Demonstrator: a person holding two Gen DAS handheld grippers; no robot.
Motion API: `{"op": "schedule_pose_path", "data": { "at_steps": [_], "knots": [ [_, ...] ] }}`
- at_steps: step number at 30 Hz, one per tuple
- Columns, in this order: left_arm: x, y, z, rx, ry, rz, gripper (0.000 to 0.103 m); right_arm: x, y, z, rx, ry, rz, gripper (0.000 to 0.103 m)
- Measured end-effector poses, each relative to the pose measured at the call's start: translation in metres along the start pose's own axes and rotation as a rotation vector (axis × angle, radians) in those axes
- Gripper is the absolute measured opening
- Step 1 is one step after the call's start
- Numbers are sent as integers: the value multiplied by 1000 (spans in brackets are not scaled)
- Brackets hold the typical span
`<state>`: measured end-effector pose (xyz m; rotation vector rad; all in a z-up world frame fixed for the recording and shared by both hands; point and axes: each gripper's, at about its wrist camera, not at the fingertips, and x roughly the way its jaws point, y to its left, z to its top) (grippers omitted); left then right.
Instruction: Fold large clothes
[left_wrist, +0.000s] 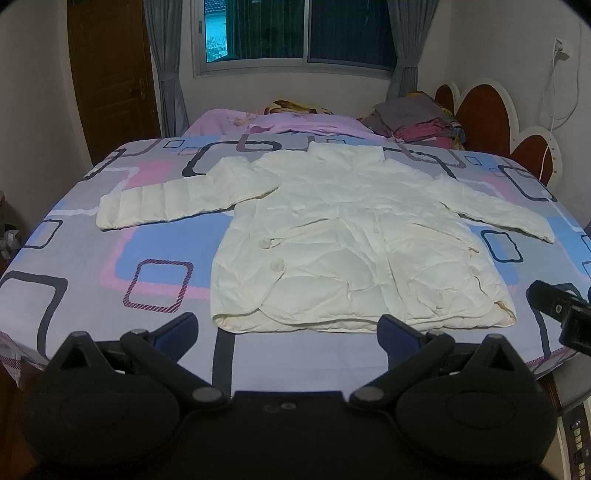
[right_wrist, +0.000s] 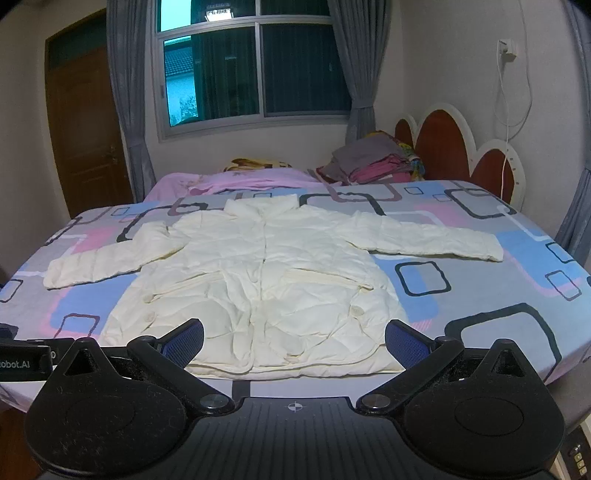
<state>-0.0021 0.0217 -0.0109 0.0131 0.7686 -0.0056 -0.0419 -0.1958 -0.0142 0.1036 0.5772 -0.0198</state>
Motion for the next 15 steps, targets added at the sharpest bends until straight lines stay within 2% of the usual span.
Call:
{"op": "schedule_pose_path", "data": {
  "at_steps": [15],
  "knots": [
    [4, 7, 0, -10, 1, 5, 103, 2, 0, 4, -4, -6, -6, 103]
  ]
}}
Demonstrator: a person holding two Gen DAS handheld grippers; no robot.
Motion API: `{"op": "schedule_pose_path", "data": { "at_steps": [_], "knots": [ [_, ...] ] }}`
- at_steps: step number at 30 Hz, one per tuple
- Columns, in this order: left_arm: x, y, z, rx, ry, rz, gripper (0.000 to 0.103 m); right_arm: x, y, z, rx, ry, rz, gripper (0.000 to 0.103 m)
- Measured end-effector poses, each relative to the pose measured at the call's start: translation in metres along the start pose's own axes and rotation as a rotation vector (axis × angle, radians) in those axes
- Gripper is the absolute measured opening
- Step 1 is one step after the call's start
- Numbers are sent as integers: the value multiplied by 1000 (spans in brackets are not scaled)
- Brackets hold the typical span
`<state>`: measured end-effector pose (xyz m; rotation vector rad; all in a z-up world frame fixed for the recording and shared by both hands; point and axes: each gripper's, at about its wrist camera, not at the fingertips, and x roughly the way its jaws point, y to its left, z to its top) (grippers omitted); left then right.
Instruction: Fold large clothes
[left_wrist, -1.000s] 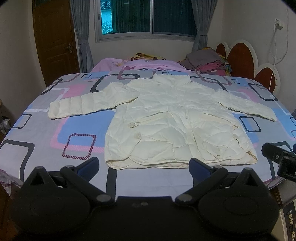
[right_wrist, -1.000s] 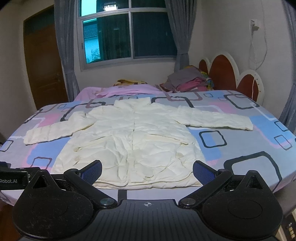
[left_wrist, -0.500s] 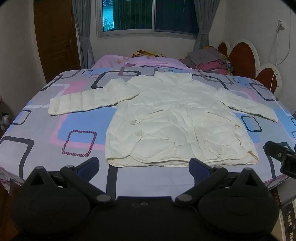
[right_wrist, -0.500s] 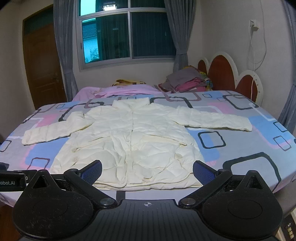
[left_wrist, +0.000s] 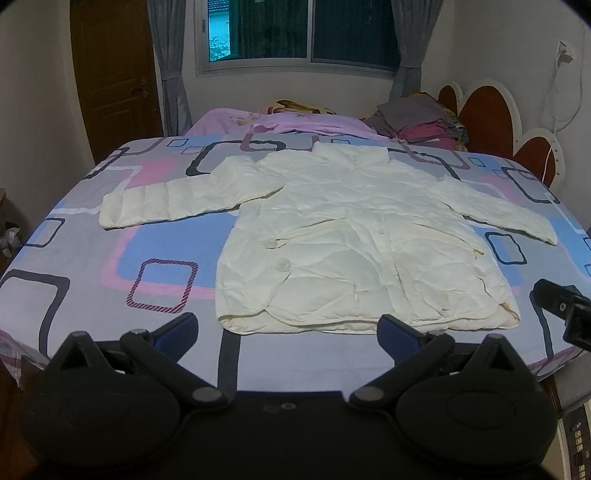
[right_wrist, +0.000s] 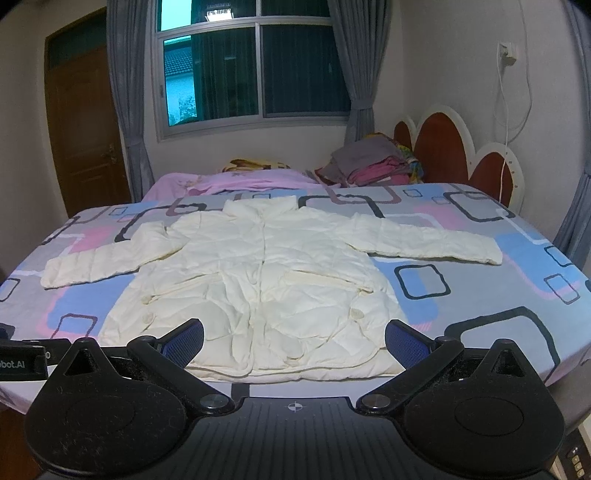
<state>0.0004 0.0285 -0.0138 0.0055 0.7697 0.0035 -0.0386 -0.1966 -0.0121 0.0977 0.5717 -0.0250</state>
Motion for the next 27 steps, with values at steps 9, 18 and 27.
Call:
{"op": "schedule_pose_path", "data": {
  "at_steps": [9, 18, 27],
  "knots": [
    [3, 7, 0, -8, 3, 1, 103, 5, 4, 4, -6, -4, -14, 103],
    [10, 16, 1, -12, 9, 11, 103, 10, 4, 5, -5, -7, -20, 103],
    [29, 21, 9, -10, 16, 20, 103, 33, 4, 13, -3, -14, -51, 103]
  ]
}}
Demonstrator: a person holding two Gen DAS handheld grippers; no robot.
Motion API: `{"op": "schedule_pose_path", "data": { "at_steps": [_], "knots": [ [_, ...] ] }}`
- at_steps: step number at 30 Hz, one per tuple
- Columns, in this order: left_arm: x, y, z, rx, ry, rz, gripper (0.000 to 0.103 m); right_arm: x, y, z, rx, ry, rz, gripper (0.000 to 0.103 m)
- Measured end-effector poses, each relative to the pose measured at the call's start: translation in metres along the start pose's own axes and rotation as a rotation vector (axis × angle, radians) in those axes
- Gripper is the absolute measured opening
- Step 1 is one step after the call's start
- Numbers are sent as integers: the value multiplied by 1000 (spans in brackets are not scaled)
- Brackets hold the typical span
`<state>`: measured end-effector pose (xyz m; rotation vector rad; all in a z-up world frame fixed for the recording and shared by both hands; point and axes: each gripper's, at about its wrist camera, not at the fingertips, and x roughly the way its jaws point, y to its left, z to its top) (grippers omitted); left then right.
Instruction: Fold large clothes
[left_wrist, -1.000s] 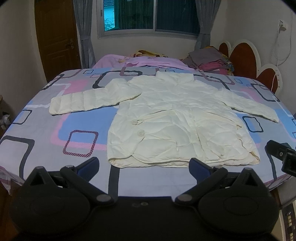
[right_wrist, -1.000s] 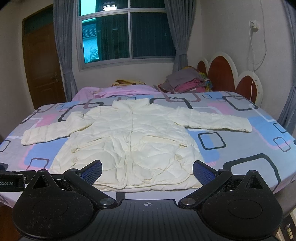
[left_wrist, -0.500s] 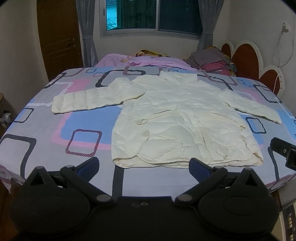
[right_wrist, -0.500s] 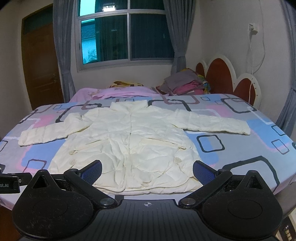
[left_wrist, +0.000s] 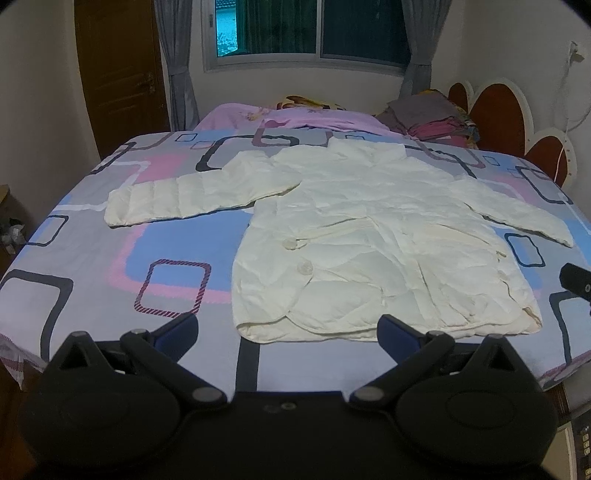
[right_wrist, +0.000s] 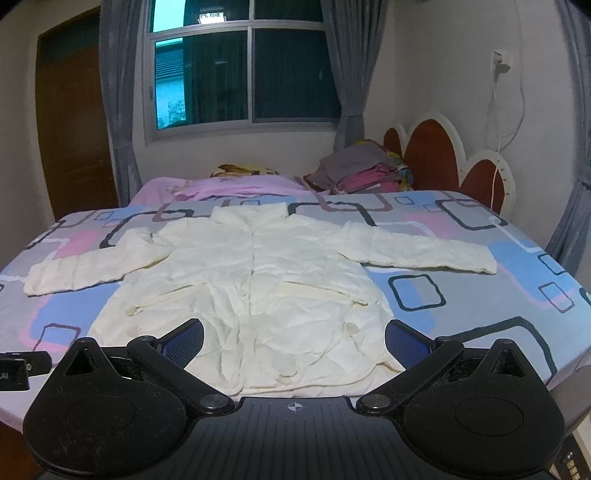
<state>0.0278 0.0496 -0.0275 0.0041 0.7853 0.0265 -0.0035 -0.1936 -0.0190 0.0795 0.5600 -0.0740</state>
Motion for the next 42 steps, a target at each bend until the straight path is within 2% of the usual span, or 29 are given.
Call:
{"op": "schedule_pose_path", "data": {
  "at_steps": [9, 17, 31, 42],
  "knots": [
    [36, -4, 29, -26, 5, 20, 103, 52, -21, 19, 11, 9, -21, 103],
    [80, -30, 66, -35, 18, 32, 103, 107, -58, 48, 30, 19, -35, 103],
    [156, -85, 123, -75, 59, 82, 103, 208, -164, 85, 96, 82, -109, 103],
    [209, -123, 147, -66, 94, 122, 103, 291, -253, 85, 141, 162, -203, 103]
  ]
}}
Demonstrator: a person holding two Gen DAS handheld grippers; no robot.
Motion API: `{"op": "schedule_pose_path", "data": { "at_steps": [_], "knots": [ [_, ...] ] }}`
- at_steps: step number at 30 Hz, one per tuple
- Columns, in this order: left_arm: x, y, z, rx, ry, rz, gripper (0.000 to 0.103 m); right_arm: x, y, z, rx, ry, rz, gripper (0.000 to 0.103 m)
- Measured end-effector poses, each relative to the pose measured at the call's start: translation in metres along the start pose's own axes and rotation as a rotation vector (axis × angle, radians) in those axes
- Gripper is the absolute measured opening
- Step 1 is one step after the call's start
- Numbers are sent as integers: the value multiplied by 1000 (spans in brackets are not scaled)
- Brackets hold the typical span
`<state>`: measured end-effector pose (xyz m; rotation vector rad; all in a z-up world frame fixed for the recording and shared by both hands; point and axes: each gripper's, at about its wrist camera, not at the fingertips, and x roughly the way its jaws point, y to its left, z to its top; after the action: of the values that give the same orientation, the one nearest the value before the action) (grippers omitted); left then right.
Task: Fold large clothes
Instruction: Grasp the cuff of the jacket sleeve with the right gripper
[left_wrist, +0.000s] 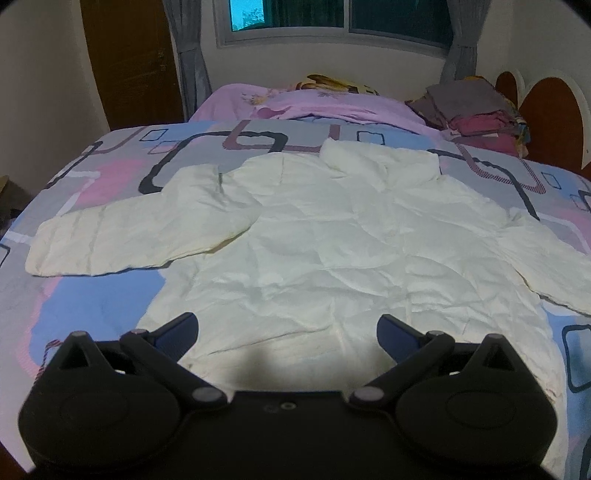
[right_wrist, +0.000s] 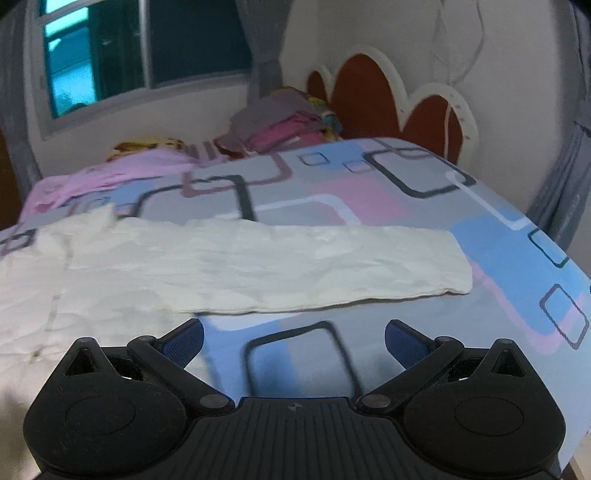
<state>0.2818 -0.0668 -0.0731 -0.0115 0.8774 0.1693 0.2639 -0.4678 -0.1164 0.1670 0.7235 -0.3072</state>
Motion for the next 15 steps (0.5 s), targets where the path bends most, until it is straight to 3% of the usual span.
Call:
{"op": "schedule_pose_path", "data": {
  "at_steps": [15],
  "knots": [
    [41, -32, 17, 39, 28, 28, 103, 98, -108, 13, 237, 70, -101, 102]
  ]
}}
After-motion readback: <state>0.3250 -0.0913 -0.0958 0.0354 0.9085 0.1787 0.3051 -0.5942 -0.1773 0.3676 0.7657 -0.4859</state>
